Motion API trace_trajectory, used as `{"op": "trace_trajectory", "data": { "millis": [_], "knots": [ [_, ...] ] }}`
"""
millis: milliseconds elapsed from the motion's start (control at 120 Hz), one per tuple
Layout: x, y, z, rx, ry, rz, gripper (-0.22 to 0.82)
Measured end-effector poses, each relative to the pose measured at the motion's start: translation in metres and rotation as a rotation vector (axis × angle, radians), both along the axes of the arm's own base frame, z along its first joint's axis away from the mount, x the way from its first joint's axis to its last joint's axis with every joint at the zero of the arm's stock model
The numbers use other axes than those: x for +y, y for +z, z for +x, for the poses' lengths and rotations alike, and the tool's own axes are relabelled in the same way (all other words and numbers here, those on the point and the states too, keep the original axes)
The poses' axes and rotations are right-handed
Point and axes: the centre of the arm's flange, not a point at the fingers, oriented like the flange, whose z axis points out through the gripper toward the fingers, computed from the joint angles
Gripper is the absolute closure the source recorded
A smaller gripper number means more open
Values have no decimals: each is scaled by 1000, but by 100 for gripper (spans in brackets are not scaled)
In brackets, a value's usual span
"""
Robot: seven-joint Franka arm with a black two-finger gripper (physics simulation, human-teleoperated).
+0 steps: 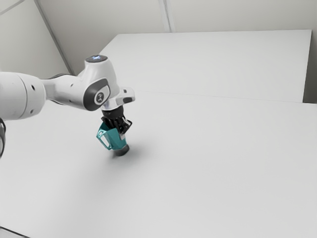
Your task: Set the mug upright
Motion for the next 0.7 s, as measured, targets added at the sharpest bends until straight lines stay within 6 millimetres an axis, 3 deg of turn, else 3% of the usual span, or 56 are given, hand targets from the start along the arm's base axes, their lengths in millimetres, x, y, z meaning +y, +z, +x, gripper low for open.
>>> {"op": "trace_trajectory", "data": {
  "millis": [400, 575, 700],
  "knots": [
    [-3, -20, 2, 26, 44, 13, 78],
    [-3, -14, 5, 11, 35, 30, 39],
    [-7, 9, 5, -25, 28, 31, 22]
  ]
}}
